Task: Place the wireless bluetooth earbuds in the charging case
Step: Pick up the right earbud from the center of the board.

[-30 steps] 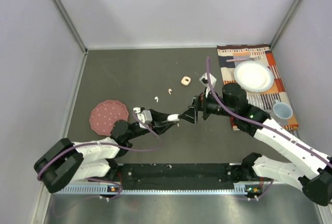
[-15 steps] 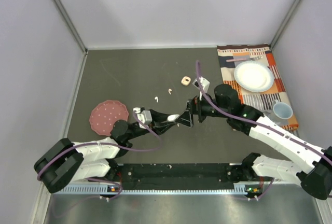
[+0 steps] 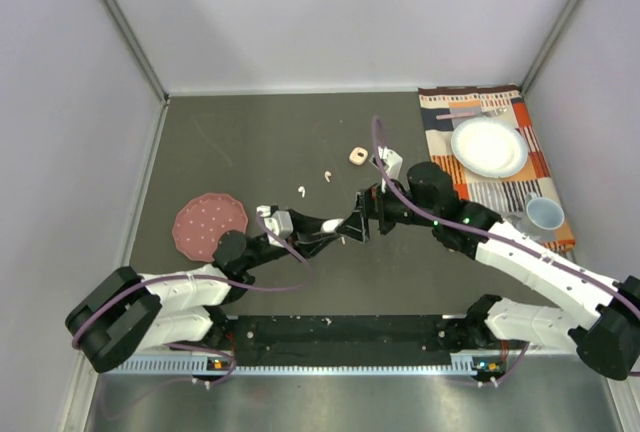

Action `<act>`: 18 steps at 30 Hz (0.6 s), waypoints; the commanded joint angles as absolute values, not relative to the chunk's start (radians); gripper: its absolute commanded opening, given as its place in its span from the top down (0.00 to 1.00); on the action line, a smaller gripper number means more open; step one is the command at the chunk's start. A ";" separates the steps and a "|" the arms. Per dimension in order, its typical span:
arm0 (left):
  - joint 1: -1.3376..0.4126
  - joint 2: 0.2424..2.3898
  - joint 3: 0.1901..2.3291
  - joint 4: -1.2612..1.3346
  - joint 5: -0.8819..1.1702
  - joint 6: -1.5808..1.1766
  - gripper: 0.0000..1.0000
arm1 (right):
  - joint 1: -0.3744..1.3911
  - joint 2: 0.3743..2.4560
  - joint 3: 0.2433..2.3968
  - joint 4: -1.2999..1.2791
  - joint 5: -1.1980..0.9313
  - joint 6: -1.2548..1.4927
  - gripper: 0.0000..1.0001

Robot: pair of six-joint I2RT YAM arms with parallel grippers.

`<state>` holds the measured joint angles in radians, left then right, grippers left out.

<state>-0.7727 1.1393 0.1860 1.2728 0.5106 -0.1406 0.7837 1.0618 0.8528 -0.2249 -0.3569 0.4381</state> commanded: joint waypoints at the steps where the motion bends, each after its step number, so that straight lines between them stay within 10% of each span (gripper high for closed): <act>1: -0.775 1.121 0.199 1.595 0.532 -0.156 1.00 | 0.792 1.080 0.887 -0.196 -0.268 0.437 0.01; 18: -0.775 1.098 0.181 1.618 0.591 -0.186 1.00 | 0.792 1.117 0.934 -0.124 -0.209 0.469 0.01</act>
<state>-0.7578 1.1381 0.1856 1.2491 0.4965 -0.1635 0.7898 1.0889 0.8581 -0.2100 -0.3115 0.4572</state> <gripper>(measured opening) 0.337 0.988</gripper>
